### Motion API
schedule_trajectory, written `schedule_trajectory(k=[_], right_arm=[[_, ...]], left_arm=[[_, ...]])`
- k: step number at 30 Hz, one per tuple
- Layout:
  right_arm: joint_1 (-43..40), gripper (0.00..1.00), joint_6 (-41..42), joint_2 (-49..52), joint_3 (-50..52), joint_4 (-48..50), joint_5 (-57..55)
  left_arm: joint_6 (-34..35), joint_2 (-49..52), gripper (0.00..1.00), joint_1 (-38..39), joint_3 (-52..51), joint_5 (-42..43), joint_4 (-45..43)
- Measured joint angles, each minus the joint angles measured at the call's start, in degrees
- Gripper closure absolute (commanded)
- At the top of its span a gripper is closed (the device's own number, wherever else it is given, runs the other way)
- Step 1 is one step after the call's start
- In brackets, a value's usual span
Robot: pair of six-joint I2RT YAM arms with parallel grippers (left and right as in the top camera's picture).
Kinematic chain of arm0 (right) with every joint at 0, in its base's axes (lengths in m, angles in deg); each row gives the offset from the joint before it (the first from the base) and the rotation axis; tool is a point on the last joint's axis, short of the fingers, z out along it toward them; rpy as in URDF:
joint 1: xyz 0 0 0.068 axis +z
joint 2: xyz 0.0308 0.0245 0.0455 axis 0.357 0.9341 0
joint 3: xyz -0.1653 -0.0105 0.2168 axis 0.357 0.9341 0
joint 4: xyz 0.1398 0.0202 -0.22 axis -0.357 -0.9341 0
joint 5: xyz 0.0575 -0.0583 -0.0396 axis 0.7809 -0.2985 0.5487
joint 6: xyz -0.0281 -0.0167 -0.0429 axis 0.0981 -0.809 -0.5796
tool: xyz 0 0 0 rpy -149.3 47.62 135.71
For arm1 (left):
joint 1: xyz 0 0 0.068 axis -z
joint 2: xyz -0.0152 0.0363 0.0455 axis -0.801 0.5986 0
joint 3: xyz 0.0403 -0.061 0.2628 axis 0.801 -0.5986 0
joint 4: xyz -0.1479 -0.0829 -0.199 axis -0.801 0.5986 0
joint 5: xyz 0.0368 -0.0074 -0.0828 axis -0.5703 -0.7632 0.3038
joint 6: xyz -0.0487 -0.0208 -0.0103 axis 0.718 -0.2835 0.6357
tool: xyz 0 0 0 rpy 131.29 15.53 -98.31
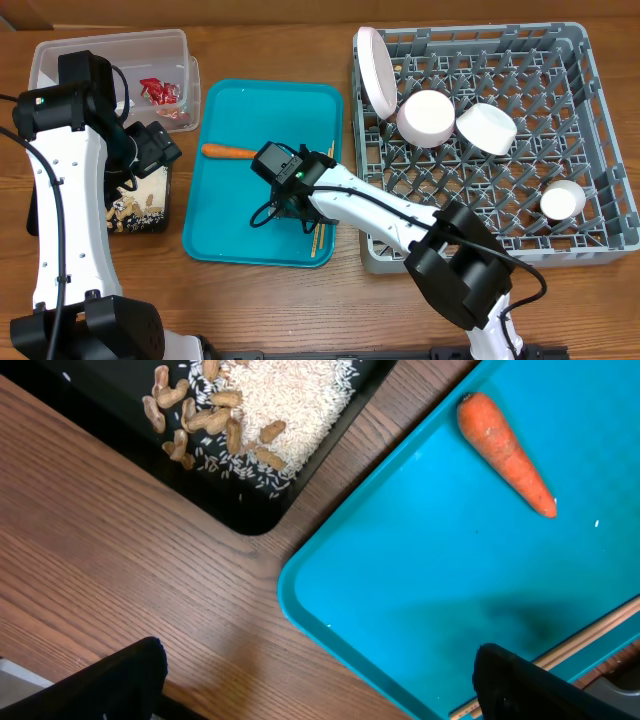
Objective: Sort waste into correct bins and load items into the dishwasher
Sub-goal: 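Close the right gripper on the chopsticks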
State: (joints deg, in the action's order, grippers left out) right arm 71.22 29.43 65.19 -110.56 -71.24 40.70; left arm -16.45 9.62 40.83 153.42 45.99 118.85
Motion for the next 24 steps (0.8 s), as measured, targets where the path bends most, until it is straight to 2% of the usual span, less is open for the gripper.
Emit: schedule_trajectory(k=[24], right_arm=[[0.00,0.14,0.17,2.84,0.92,1.62,0.66]], left_arm=[[-0.02,0.00,0.00,0.00,0.00,0.00,-0.02]])
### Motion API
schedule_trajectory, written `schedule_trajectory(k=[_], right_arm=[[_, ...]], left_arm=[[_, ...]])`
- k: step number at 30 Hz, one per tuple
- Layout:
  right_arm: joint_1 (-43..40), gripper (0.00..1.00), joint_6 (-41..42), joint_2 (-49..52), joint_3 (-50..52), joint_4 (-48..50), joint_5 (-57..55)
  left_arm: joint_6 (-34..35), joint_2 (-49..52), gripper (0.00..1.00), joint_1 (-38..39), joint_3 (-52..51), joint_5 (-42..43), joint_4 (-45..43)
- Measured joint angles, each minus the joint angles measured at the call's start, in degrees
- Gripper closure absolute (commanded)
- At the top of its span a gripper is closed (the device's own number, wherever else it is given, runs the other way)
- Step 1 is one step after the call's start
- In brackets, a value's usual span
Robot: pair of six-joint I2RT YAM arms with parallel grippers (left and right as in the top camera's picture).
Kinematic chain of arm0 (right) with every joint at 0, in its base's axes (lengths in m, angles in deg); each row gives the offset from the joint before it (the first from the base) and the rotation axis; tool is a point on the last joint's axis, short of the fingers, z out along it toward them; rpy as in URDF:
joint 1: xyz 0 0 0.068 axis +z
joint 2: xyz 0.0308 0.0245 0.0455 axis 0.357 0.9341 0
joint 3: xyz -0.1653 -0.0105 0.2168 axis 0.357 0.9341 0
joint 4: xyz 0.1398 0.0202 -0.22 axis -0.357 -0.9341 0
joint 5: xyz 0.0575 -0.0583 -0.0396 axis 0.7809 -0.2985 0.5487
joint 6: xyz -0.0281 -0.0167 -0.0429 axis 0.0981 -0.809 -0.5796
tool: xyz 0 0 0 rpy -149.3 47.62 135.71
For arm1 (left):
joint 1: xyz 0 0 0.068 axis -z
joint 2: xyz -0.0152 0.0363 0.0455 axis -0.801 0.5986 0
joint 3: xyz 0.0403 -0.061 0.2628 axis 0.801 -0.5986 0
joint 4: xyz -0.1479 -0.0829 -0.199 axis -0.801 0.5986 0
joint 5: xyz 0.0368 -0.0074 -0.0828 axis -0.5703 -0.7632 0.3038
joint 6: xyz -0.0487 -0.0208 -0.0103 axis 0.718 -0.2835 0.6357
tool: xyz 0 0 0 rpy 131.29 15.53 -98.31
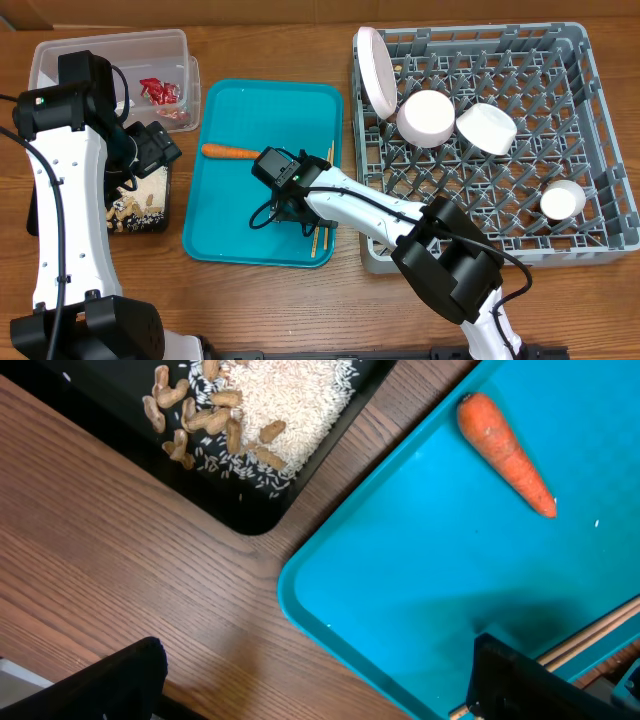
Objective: Sort waste into correct bins and load items into the dishwasher
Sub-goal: 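Close the right gripper on the chopsticks, then carry the chopsticks right into the rack and open the right gripper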
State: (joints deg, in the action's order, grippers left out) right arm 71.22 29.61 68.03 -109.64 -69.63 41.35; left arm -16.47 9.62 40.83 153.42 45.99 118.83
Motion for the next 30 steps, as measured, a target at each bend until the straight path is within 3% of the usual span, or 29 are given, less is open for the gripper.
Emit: schedule_trajectory(k=[2,6,10,30], right_arm=[[-0.02,0.23,-0.02,0.00,0.00,0.00,-0.02],[-0.02,0.56,0.33,0.02,0.00,-0.28,0.07],[0.00,0.69,0.20,0.04,0.02,-0.37,0.17],[0.00,0.96,0.55,0.07,0.04,-2.38,0.81]], left_arm=[[0.02,0.00,0.00,0.00,0.00,0.00,-0.02],[0.02,0.00,0.00,0.00,0.00,0.02,-0.04],[0.02,0.00,0.00,0.00,-0.02,0.02,-0.17],[0.02,0.00,0.00,0.00,-0.02,0.00,-0.20]])
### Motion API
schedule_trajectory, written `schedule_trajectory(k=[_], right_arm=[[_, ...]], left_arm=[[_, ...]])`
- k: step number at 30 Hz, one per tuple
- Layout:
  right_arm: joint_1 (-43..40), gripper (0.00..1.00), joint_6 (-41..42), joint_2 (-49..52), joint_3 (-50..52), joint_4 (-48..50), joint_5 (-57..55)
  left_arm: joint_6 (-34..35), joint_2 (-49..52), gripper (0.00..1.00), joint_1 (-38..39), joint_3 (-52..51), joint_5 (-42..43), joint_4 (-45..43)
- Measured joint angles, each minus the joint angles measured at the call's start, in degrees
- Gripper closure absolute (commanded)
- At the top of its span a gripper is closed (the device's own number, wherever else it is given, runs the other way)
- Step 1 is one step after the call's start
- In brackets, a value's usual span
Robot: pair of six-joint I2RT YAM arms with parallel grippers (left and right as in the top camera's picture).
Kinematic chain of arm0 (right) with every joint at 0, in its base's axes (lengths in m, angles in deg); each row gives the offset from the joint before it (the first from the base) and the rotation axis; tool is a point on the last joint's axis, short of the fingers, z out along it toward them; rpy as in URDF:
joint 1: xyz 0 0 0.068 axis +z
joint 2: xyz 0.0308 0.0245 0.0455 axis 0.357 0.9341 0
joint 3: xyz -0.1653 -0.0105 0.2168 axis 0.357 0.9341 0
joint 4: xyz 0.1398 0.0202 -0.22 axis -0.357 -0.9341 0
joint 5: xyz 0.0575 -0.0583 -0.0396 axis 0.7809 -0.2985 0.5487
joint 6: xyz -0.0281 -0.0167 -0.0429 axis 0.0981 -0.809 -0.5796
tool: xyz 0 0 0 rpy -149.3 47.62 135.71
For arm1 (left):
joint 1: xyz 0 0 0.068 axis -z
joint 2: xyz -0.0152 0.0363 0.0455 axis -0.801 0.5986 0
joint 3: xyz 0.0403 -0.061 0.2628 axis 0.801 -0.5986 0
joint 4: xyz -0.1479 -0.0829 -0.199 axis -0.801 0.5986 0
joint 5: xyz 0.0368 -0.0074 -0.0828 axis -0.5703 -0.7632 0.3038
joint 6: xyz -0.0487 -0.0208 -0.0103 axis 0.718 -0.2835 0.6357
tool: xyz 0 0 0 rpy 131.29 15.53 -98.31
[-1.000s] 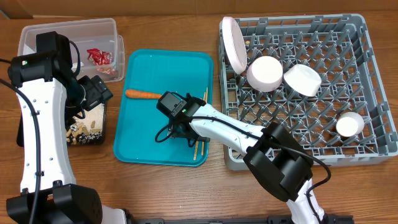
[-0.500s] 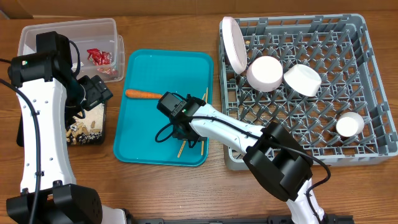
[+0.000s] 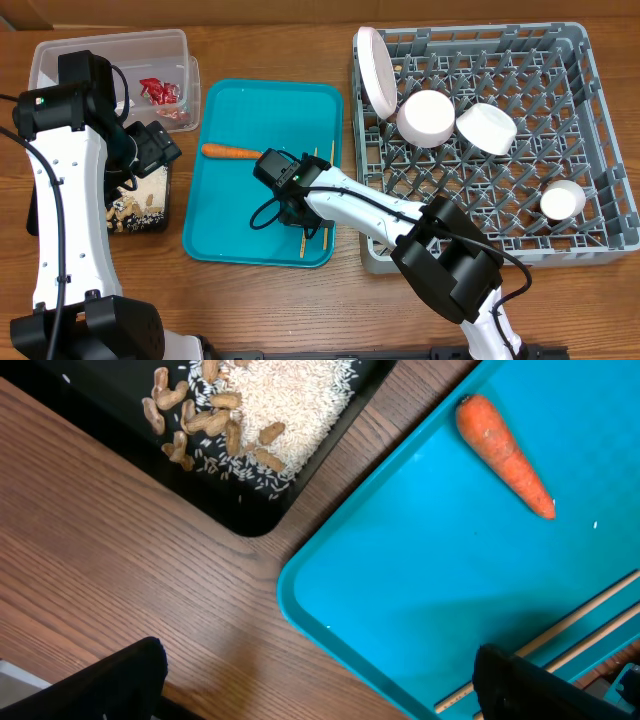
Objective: Sort waste into correct bins and load items into the dishwasher
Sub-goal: 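Carry the chopsticks right into the rack and open the right gripper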
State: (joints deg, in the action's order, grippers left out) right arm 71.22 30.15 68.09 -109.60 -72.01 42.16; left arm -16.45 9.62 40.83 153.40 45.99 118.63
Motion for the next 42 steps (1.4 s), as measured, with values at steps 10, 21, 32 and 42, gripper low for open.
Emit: schedule_trajectory(k=[10,21,32,42], right_arm=[[-0.17,0.96,-3.17,0.00,-0.61,-2.71,0.13],[-3.48,0.96,-10.88,-11.96,-4.22,-13.60,-3.10],[-10.67,0.96,-20.94,-22.43,-4.31,-23.50,-6.64],[-15.41,0.96,-26.49,-22.27,3.78,-17.03,-7.61]], left_arm=[[-0.02,0.00,0.00,0.00,0.00,0.00,-0.02],[-0.02,0.00,0.00,0.00,0.00,-0.02,-0.02],[-0.02,0.00,0.00,0.00,0.00,0.00,-0.24],[-0.02,0.00,0.00,0.00,0.00,0.00,-0.22]])
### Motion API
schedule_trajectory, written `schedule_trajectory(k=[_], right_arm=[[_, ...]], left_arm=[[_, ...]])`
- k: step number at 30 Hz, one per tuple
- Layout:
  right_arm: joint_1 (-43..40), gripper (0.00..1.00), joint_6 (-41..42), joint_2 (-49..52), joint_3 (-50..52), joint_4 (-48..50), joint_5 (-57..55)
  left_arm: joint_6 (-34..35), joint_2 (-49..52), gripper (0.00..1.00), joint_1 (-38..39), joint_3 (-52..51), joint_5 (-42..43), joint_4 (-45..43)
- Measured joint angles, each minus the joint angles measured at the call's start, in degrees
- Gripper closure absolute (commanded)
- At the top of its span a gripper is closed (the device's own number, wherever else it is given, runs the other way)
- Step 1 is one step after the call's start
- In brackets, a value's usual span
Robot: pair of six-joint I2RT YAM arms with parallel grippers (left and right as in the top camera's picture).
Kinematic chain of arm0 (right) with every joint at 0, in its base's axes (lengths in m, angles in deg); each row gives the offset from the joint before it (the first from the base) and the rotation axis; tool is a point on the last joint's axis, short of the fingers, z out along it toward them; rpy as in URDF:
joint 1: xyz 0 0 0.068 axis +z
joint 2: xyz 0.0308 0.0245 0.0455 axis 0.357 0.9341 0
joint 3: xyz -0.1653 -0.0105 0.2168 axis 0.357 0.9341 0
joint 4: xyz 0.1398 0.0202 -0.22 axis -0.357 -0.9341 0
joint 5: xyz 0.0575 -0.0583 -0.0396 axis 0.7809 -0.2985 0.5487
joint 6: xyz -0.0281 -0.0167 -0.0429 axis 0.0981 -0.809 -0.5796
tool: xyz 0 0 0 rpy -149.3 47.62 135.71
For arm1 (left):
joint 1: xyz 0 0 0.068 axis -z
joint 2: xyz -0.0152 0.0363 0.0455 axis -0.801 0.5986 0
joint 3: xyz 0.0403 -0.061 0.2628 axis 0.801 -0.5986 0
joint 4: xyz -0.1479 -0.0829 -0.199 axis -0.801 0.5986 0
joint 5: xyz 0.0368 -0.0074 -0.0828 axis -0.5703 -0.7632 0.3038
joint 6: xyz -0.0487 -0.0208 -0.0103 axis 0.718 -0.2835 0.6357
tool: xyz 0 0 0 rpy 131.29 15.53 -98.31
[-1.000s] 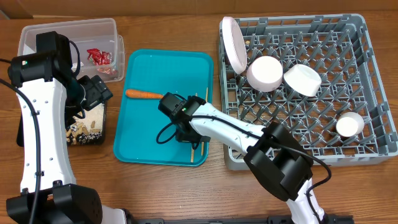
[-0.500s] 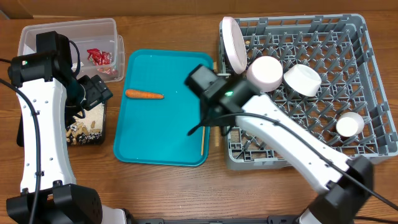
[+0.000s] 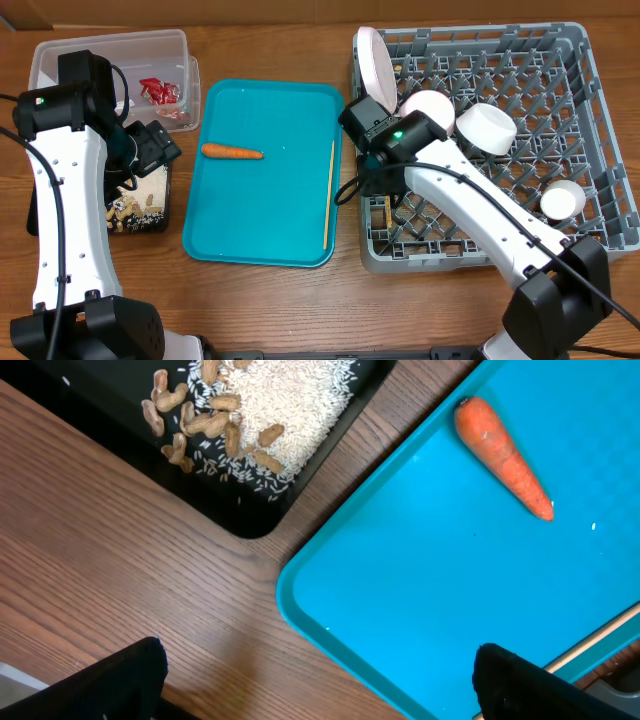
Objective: Sort waste into correct bins and load items into the dishwasher
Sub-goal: 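Carry the chopsticks right into the rack and open the right gripper, then move the right gripper back left toward the teal tray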
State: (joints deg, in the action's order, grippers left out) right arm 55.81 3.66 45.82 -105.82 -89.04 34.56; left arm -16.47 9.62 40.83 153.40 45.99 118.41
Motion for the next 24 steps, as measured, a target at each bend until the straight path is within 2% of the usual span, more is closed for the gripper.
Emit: schedule_trajectory(k=[10,15,20,24], right_arm=[[0.00,0.95,-0.94,0.02,1.16,1.88,0.83],[0.00,0.81,-1.11,0.22,1.16,1.90,0.94],[0.00,0.75,-1.14,0.42,1.16,1.95,1.07],[0.00,0.65,-1.29,0.46,1.16,1.77,1.09]], left_arm=[[0.00,0.00,0.00,0.00,0.00,0.00,-0.02],[0.02,0.00,0.00,0.00,0.00,0.00,0.00],[0.00,0.00,0.00,0.00,0.00,0.00,-0.02],[0.00,0.00,0.00,0.00,0.00,0.00,0.00]])
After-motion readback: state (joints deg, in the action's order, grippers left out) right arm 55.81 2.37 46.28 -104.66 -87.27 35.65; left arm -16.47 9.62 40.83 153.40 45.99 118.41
